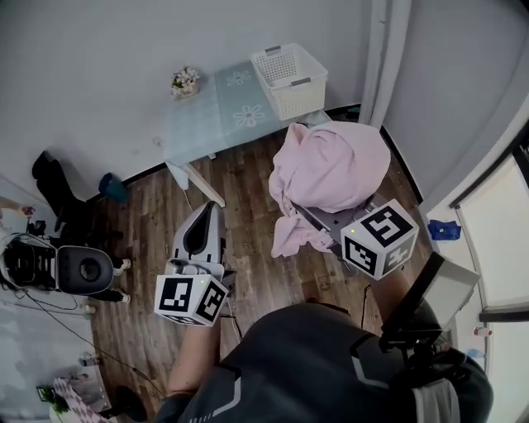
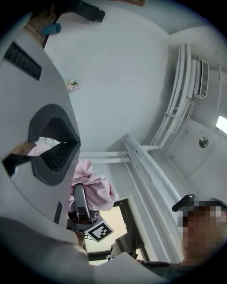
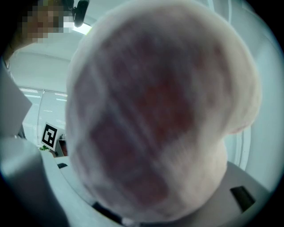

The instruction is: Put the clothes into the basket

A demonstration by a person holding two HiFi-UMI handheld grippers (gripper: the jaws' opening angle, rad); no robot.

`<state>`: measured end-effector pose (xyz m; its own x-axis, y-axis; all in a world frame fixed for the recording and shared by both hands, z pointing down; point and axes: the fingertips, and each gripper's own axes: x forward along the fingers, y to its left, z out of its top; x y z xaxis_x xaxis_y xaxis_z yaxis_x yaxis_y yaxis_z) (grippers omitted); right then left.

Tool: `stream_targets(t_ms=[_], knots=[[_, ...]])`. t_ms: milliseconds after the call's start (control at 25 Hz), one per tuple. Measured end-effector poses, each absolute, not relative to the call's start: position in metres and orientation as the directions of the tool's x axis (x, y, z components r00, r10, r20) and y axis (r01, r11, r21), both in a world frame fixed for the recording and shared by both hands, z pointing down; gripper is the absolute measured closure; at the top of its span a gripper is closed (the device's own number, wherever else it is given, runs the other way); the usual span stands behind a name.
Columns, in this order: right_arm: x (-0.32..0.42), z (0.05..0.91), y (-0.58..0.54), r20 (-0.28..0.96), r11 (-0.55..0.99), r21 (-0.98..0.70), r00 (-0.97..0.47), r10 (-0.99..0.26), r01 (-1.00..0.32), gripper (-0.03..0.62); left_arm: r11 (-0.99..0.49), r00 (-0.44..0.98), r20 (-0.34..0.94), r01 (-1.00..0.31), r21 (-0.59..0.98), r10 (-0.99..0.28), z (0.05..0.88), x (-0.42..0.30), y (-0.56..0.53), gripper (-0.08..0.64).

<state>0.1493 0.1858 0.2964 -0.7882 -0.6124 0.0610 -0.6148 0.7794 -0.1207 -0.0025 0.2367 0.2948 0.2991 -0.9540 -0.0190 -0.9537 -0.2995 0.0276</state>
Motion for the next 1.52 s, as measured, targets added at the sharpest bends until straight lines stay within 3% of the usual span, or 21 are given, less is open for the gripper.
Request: stream_targets(t_ms=[600, 1520], knots=[[0.091, 0.302, 0.093, 0.089, 0.765, -0.125, -0.775, -0.625, -0.631, 0.273, -0.356, 0.356, -0.015, -0.933, 0.060, -0.934, 0.307, -0.051, 0.131, 0.551], [-0.073, 0.296, -0.049, 0.143, 0.727, -0.121, -0.736, -0.661, -0.676, 0.273, -0.410, 0.409, -0.042, -0.902, 0.137, -0.912, 0.311, -0.220, -0.026, 0.551]])
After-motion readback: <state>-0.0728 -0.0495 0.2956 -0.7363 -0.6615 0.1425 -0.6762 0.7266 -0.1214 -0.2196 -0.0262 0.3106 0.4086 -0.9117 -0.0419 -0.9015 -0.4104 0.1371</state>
